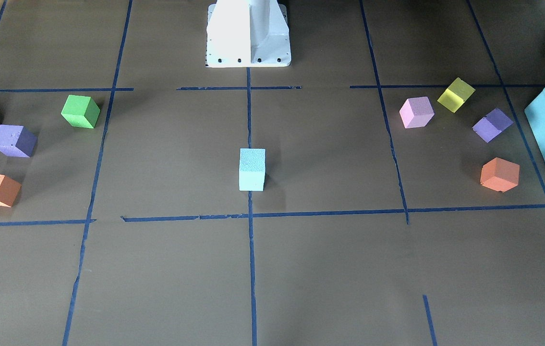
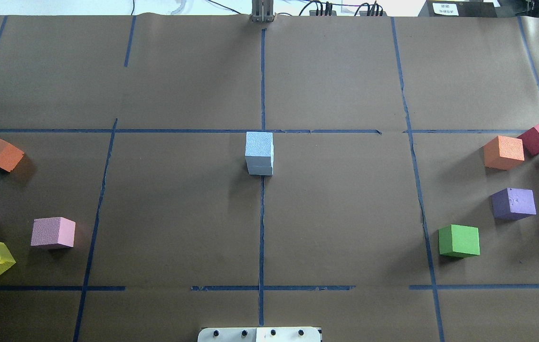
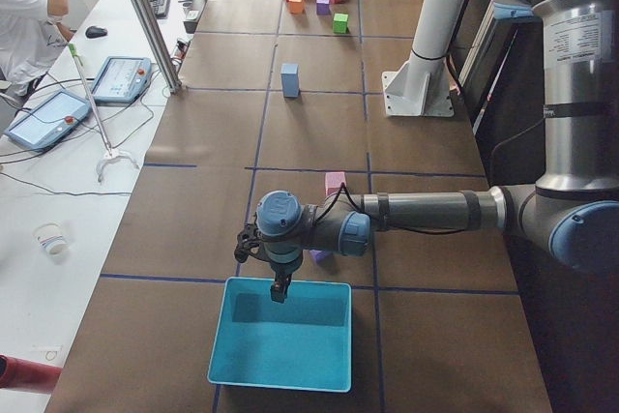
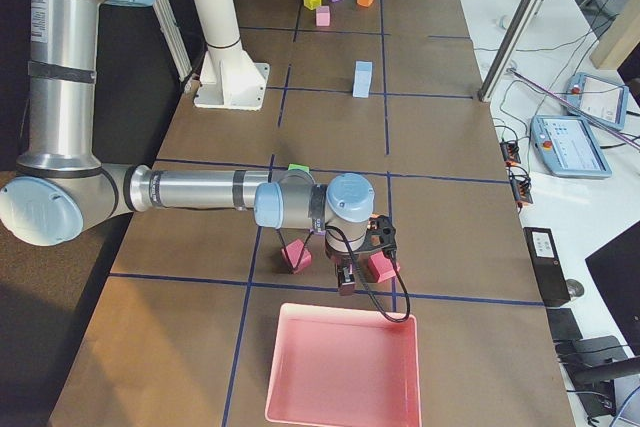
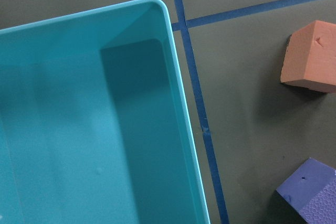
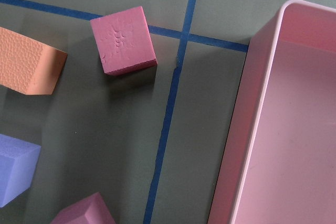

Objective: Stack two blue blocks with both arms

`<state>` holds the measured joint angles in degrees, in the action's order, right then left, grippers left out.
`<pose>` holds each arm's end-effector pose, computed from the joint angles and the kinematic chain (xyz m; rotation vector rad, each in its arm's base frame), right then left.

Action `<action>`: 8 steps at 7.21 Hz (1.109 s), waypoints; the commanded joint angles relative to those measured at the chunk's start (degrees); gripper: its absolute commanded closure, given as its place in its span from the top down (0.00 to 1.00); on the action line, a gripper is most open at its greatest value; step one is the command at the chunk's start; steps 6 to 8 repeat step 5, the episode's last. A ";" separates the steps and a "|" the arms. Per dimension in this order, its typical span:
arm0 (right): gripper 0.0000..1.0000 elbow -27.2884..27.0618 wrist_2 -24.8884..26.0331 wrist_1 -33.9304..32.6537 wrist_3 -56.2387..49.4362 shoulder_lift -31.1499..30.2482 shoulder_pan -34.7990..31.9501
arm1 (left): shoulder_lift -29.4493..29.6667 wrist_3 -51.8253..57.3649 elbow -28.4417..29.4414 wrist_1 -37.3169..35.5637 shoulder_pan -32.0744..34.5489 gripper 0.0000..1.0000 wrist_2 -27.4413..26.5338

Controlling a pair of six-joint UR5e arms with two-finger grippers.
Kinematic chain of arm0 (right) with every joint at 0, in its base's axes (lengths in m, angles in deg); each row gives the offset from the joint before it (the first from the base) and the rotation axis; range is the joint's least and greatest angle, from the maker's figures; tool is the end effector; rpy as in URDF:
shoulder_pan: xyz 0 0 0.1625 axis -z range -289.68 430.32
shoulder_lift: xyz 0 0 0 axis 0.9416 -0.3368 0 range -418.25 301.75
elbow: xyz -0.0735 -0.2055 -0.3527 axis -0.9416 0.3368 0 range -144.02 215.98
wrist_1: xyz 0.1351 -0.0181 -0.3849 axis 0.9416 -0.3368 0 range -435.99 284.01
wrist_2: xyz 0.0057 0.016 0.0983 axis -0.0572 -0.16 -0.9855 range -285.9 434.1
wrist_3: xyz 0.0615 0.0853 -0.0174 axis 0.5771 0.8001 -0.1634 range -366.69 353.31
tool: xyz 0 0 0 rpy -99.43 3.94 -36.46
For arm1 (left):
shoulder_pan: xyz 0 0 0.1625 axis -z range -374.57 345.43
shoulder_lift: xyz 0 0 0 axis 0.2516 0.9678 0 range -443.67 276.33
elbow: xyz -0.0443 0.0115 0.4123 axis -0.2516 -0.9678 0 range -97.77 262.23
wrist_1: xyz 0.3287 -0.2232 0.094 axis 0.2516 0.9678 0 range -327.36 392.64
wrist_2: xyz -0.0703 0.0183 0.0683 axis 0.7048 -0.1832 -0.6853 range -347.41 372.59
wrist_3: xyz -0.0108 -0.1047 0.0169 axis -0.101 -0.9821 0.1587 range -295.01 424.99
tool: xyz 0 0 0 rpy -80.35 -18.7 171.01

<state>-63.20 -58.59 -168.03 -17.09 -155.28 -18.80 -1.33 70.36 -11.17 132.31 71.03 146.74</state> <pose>0.0543 -0.4357 0.6379 0.0636 -0.7435 -0.1883 -0.0254 -0.4393 0.6690 0.0965 0.7705 0.1981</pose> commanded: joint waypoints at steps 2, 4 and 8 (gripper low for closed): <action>1.00 -0.13 -0.11 0.02 0.02 0.00 0.18 | 0.01 0.00 -0.03 0.00 0.00 1.00 0.14; 1.00 -0.48 -0.20 -0.06 0.02 -0.18 0.26 | 0.01 0.00 -0.03 0.00 0.00 1.00 0.14; 1.00 -0.48 -0.20 -0.06 0.02 -0.18 0.35 | 0.01 0.09 -0.03 0.00 0.00 1.00 0.14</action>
